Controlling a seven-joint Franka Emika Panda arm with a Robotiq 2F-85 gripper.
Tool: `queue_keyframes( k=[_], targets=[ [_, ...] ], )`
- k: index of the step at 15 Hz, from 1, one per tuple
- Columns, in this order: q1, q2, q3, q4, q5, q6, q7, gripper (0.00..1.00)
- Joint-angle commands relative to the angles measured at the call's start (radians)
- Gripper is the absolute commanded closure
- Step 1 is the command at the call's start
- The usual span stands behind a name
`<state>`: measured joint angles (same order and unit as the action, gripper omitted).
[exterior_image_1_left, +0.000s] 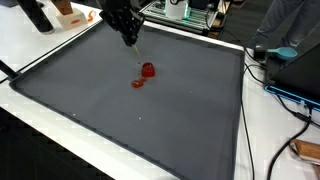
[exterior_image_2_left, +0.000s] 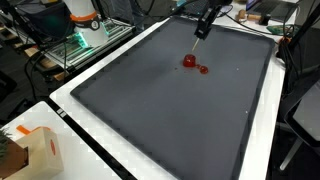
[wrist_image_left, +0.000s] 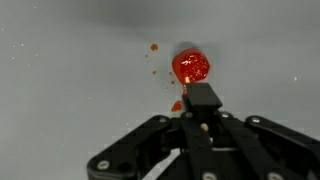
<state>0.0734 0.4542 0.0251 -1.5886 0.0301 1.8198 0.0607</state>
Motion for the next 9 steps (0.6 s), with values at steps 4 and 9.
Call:
queue_keyframes(
  k=[4,9],
  targets=[
    [-0.035,-0.088,0.028,-0.105,0.08,0.038,-0.114,0.97],
    [-0.039,-0.112,0.032,-0.128,0.104,0.038,-0.161,0.97]
  ],
)
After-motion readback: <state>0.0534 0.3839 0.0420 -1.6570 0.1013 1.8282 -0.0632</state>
